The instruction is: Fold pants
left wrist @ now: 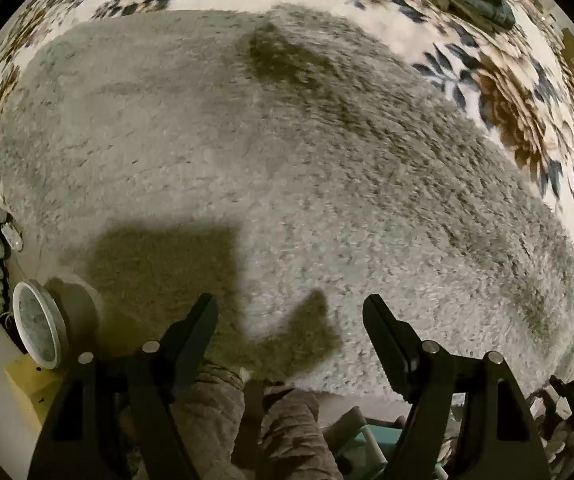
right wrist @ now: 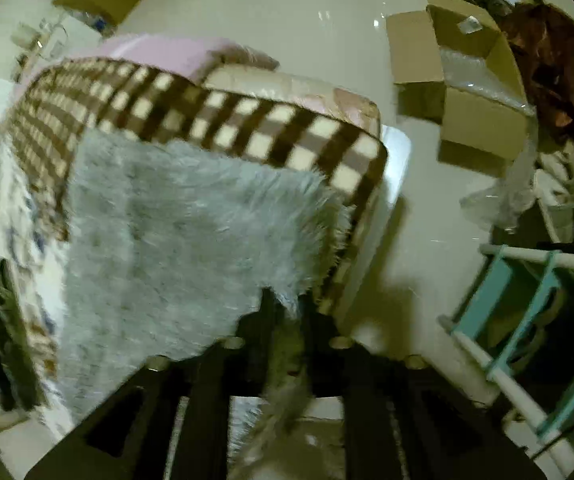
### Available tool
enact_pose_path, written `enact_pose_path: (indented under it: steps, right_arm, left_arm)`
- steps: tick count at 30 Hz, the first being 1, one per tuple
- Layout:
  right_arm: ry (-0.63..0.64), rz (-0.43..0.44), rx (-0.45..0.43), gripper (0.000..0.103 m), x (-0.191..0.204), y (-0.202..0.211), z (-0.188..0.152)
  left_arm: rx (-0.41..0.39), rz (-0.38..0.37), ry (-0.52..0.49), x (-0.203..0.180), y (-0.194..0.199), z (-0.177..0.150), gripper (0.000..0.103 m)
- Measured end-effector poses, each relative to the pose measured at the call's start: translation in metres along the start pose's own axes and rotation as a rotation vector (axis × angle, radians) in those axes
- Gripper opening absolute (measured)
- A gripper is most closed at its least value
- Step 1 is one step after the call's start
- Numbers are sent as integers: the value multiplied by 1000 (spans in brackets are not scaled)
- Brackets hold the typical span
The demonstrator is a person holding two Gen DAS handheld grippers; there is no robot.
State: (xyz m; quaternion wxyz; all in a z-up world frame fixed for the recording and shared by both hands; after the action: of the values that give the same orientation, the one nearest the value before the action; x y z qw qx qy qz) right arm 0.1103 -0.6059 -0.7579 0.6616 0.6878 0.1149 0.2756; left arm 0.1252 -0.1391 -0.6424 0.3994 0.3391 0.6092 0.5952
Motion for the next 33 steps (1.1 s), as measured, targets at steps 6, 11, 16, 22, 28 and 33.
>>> enact_pose_path:
  steps: [6, 11, 16, 22, 28, 33]
  right_arm:
    - [206, -56, 58, 53, 67, 33, -43]
    - [603, 126, 183, 53, 224, 27, -124]
    - [1080, 252, 220, 54, 404, -1, -213]
    - [1559, 154, 239, 54, 523, -45, -306]
    - [1531, 106, 223, 7, 541, -70, -306]
    - [1373, 19, 138, 0, 533, -81, -268]
  left_arm:
    - [-6, 4, 79, 56, 8, 21, 74]
    - [-55, 28, 138, 104, 15, 52, 74]
    - [-103, 46, 213, 152, 12, 82, 74]
    - [-113, 44, 299, 213, 7, 106, 73]
    - [-98, 25, 379, 238, -4, 121, 73]
    - [-91, 22, 465, 284, -13, 133, 74]
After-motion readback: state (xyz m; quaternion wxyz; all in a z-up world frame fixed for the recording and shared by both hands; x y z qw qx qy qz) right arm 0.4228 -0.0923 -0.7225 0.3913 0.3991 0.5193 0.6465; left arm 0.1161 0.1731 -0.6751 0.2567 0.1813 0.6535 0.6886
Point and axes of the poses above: each gripper's, at about its wrist camera, not at the fingertips, and y roughly against the way its jaws point, x to its left, z to its top, the point moved 6 cm from there along -y, roughly the way its jaws point, and after that the axes turned 11 degrees about y, right-handed, at the moved point
